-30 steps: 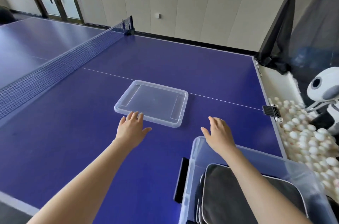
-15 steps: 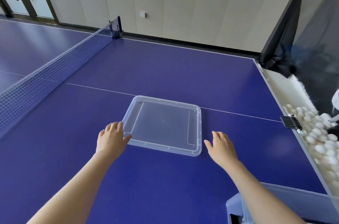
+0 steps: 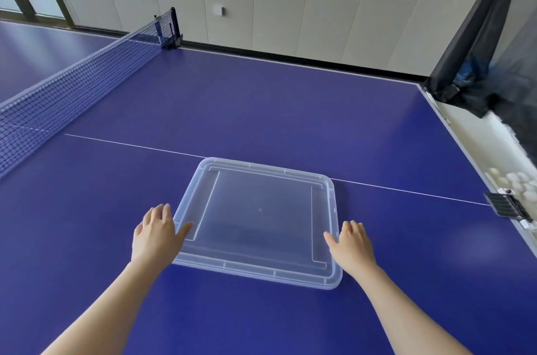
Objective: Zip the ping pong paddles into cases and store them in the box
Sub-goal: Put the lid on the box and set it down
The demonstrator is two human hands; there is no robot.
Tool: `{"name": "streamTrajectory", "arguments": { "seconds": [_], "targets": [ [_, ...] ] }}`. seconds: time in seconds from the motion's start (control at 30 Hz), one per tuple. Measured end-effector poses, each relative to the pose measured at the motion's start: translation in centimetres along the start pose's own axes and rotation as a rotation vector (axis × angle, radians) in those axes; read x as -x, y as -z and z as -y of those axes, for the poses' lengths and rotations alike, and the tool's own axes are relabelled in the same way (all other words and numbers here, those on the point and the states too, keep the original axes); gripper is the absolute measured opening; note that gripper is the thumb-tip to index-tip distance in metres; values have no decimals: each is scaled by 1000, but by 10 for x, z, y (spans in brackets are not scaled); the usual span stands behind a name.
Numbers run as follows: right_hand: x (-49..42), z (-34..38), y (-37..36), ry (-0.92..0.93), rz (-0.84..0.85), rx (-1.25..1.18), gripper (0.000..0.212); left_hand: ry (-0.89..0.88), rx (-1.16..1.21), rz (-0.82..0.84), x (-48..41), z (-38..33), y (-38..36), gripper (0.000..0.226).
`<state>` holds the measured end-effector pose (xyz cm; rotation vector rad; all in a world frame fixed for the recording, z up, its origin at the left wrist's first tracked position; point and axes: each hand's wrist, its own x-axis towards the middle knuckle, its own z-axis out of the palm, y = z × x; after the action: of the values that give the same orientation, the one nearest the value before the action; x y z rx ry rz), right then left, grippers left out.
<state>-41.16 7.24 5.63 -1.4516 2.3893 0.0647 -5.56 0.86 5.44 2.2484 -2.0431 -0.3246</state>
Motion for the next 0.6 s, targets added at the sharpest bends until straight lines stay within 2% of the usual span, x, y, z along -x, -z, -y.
{"name": "streamTrajectory", "arguments": {
  "seconds": [0.2,0.4,0.6],
  "targets": [
    [-20,10,-20,-56,32,-1,69,23,23,38,-23,-12,-22,58],
    [-28,14,-36,-109,-34,-39,69,91,111,54,-31,-18,-36,72],
    [-33,19,-41,-161,-20,-202,64,121,133,51,-37,-25,-40,52]
  ]
}}
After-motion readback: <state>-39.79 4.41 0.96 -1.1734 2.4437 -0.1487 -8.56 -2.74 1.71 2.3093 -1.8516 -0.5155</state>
